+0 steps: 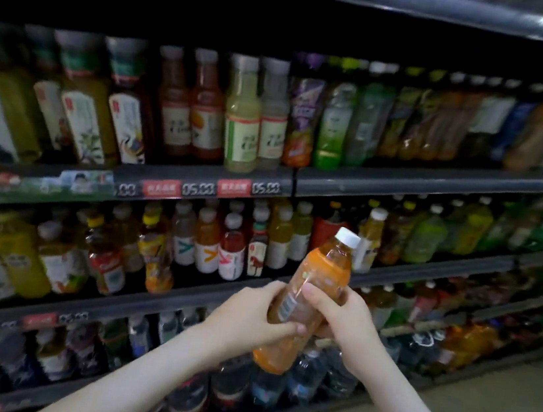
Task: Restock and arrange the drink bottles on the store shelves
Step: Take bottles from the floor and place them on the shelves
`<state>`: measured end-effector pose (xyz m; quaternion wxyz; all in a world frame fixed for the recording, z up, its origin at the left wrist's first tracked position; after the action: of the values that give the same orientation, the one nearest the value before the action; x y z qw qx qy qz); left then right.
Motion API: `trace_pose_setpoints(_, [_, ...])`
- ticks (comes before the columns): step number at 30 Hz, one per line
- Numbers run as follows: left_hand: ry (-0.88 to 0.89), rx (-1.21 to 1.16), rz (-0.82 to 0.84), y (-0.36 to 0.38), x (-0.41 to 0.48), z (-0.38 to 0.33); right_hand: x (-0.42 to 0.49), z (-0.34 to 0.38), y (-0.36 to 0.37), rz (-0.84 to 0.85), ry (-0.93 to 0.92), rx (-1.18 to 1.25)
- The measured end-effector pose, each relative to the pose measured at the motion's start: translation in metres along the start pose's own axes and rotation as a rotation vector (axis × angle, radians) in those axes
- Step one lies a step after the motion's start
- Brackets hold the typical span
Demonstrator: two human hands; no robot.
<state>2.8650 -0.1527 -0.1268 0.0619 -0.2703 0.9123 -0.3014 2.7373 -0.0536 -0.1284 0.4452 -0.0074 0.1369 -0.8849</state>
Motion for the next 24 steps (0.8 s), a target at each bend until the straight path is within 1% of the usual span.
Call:
trace_pose_setpoints(4, [0.096, 0.144, -0.068, 0.048, 0.029, -0.057, -0.003, 0.006, -0.080, -0.124, -0.045, 0.054])
trace_pose_setpoints(6, [0.159, 0.163, -0.123, 0.076, 0.047, -0.092, -0.004, 0.007, -0.123, -0.147, -0.070, 0.069])
trace_pose_setpoints(10, [0.285, 0.221, -0.197, 0.132, 0.085, -0.154, -0.001, 0.006, -0.209, -0.130, -0.140, 0.031])
trace_pose_setpoints(14, [0.357, 0.215, -0.269, 0.177, 0.119, -0.191, 0.009, 0.000, -0.281, -0.094, -0.206, -0.118])
trace_pose_setpoints(16, [0.397, 0.181, -0.290, 0.189, 0.135, -0.206, 0.016, -0.002, -0.307, -0.128, -0.240, -0.134])
trace_pose_setpoints(19, [0.468, 0.149, -0.303, 0.193, 0.166, -0.224, 0.035, 0.000, -0.336, -0.225, -0.332, -0.163])
trace_pose_setpoints(22, [0.537, 0.202, -0.342, 0.193, 0.209, -0.237, 0.062, 0.011, -0.353, -0.320, -0.448, -0.195])
trace_pose_setpoints(24, [0.597, 0.236, -0.410, 0.195, 0.240, -0.245, 0.082, 0.019, -0.360, -0.365, -0.539, -0.222])
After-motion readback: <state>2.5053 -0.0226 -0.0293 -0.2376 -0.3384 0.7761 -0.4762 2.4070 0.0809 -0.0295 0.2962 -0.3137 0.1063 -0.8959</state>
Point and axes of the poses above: each hand's wrist, its own x-axis towards the middle knuckle, its own y-axis out of the palm, z = x × y, the point moved 3 cm from there along x, towards the middle knuckle, and after that the axes turned 13 degrees about -x, right-handed, at the moved point
